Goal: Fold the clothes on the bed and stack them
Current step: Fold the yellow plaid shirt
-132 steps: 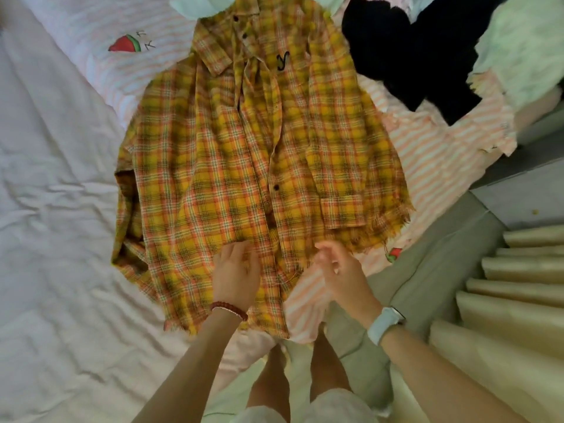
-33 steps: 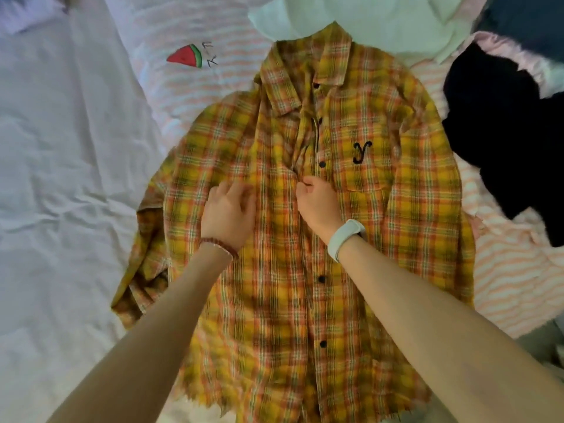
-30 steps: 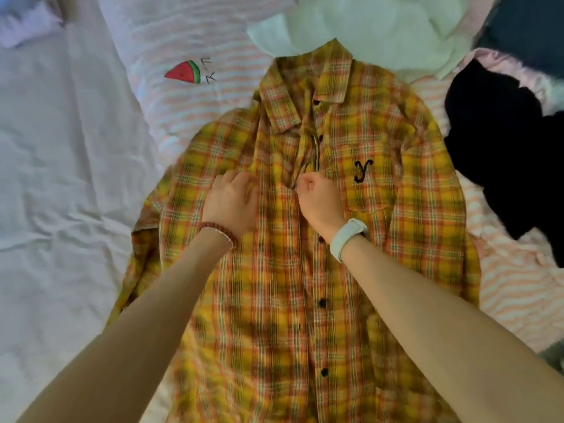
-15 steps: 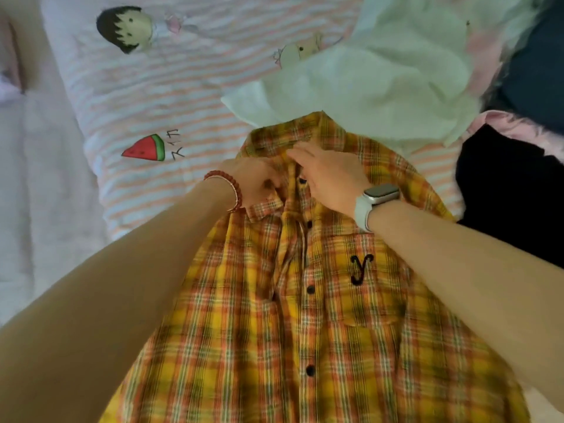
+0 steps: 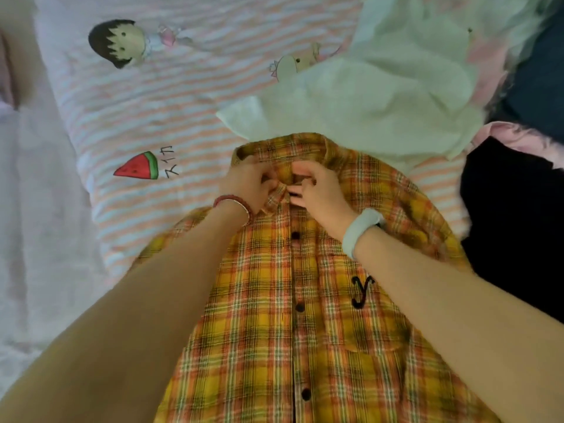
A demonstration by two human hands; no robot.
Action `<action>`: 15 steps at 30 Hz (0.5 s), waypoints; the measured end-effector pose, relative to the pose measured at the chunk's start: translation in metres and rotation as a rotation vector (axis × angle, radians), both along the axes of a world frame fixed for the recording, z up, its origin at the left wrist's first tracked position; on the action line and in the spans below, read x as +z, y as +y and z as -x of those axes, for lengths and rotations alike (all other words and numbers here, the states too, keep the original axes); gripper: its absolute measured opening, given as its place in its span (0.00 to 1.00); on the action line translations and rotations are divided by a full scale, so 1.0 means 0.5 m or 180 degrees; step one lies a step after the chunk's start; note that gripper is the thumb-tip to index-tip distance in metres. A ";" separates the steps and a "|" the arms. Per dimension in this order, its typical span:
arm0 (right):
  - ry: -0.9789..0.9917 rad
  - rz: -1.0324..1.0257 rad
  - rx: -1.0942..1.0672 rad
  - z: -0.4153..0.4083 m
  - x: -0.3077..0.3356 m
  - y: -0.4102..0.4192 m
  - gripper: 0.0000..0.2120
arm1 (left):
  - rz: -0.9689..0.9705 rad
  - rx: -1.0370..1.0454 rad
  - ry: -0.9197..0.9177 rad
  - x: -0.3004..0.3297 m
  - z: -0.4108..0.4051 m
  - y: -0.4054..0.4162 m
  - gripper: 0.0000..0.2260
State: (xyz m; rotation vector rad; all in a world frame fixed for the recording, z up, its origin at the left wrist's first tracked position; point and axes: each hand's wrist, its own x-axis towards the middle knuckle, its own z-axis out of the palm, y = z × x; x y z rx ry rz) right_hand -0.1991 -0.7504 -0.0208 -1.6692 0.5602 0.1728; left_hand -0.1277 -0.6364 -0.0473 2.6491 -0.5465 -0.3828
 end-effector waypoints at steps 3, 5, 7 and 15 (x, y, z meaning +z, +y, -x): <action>-0.0603 0.0707 -0.0633 0.064 0.006 0.031 0.12 | 0.0052 0.0143 0.0033 -0.008 0.004 0.004 0.06; -0.0454 0.0753 -0.0693 0.126 0.010 0.060 0.07 | 0.0204 0.0197 0.0138 -0.002 0.001 0.012 0.06; -0.0012 0.0646 -0.0485 0.198 0.008 0.093 0.06 | 0.0294 0.0223 0.0149 0.013 0.004 0.025 0.10; 0.0558 0.0975 -0.0107 0.434 0.025 0.197 0.11 | 0.0773 0.0239 -0.0102 0.083 0.206 0.100 0.05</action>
